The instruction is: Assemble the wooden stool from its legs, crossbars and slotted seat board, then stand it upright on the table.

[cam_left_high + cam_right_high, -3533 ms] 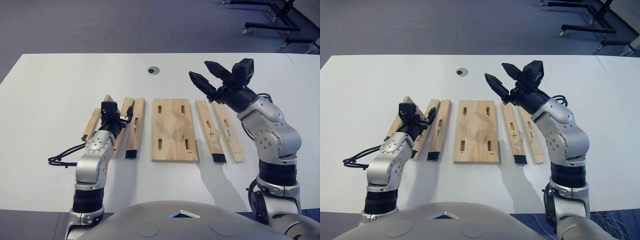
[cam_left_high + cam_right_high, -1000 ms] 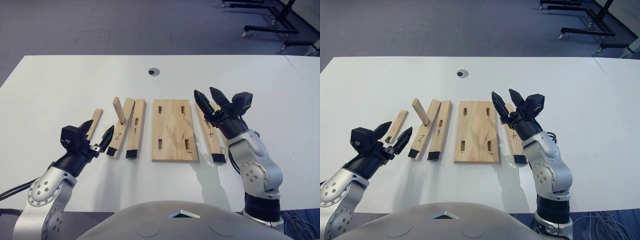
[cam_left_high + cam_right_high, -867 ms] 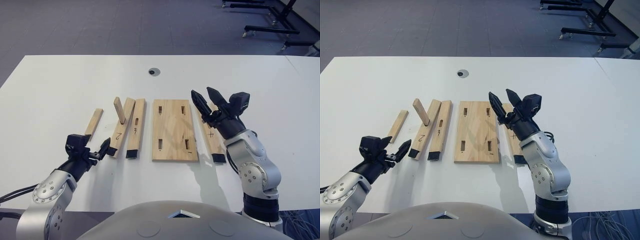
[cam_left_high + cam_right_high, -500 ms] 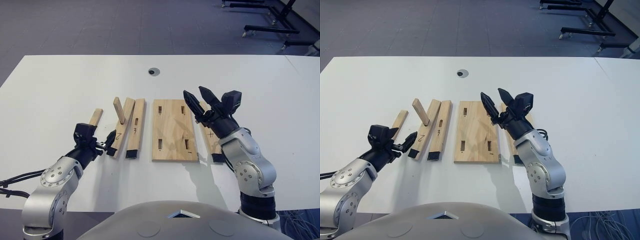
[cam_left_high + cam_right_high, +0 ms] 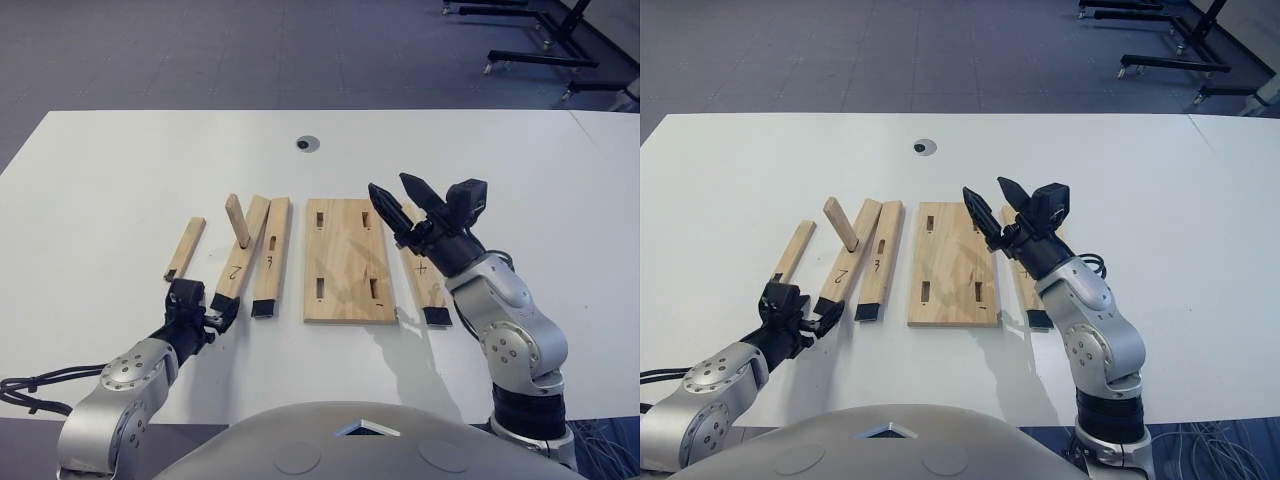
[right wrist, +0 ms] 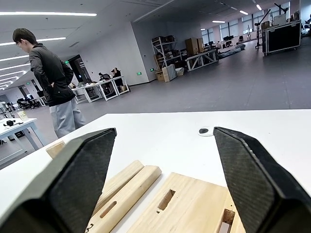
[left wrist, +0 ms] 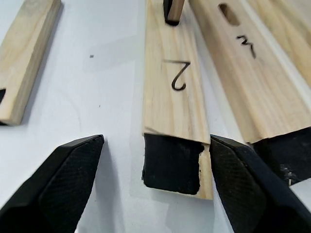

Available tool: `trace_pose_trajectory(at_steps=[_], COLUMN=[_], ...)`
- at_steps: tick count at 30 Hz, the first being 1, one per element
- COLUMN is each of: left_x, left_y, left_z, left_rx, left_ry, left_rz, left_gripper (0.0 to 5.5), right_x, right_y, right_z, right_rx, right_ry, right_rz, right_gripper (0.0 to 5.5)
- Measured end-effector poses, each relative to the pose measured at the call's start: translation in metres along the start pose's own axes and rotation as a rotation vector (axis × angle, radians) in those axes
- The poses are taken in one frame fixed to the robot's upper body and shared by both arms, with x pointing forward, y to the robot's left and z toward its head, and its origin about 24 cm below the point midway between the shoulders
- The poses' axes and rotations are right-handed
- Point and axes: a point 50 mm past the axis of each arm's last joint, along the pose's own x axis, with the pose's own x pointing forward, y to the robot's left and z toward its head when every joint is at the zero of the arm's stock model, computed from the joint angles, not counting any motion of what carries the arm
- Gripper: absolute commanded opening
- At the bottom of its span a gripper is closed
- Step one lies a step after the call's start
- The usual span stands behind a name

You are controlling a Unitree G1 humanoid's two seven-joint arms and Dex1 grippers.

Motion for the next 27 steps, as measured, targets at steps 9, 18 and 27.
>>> trace_pose_trajectory(at_steps=[9, 18, 27], left_x=[0.011, 0.023, 0.028], left_y=[0.004, 0.007, -0.003], left_z=[-0.002, -0.002, -0.003], left_rx=[0.021, 0.047, -0.068], left_ry=[-0.034, -0.046, -0.069], left_rz=[0.007, -0.027, -0.18], left_gripper=[3.79, 3.2, 2.08], right_x=[0.005, 0.007, 0.01], right_y=[0.001, 0.003, 0.004], right_z=[0.008, 0.007, 0.01], right_rx=[-0.015, -0.002, 0.002], right_ry=[-0.019, -0.029, -0.032], right_rz=[0.024, 0.027, 0.03], right_gripper=[3.68, 3.68, 3.68])
